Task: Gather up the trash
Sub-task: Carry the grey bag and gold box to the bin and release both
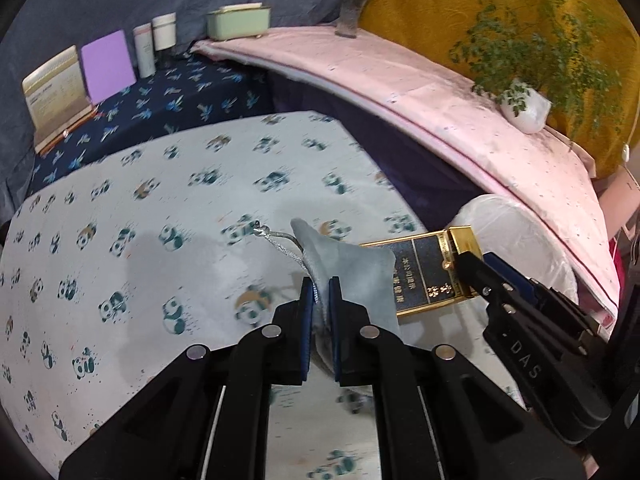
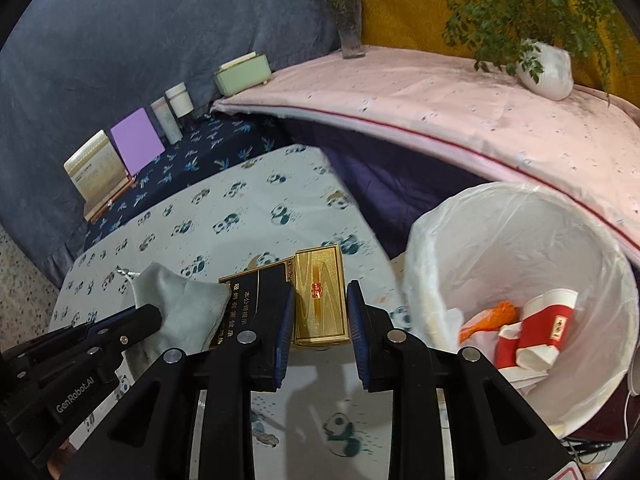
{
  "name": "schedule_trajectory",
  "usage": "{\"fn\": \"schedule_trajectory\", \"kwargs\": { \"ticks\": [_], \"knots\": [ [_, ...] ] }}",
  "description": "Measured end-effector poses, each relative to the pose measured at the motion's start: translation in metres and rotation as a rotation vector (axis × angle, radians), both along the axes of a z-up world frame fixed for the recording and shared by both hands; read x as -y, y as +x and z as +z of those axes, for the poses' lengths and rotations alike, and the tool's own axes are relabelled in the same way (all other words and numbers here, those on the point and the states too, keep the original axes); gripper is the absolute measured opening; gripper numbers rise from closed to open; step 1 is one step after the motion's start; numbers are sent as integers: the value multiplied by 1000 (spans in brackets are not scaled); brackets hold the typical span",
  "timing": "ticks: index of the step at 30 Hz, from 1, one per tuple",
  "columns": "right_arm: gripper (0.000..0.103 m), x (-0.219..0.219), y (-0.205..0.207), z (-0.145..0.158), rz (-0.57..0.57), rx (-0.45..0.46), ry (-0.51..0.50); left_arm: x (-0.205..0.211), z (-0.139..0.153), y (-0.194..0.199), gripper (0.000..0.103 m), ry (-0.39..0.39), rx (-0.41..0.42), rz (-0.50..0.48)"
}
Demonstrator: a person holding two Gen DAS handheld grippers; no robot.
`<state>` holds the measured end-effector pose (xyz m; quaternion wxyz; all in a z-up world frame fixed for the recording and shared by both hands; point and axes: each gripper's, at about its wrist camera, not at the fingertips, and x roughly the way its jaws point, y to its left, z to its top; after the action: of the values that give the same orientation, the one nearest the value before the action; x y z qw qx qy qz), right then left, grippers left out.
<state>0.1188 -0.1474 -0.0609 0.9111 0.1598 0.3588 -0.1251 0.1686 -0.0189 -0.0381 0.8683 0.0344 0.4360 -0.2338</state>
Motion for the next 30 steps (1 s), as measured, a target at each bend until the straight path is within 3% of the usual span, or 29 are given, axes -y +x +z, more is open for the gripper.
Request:
{"fn": "schedule_trajectory", "kwargs": {
  "ticks": [11,23,30],
  "knots": [
    [25,86,-61,15,-180,56,6,94,28,-32,7,-10,56,-156],
    [25,174,-127,5,-391,58,31,182,14,-58,8,26,37,-292],
    [25,188,-137,1,-421,54,42,202,1,-59,8,52,15,-308]
  ]
}}
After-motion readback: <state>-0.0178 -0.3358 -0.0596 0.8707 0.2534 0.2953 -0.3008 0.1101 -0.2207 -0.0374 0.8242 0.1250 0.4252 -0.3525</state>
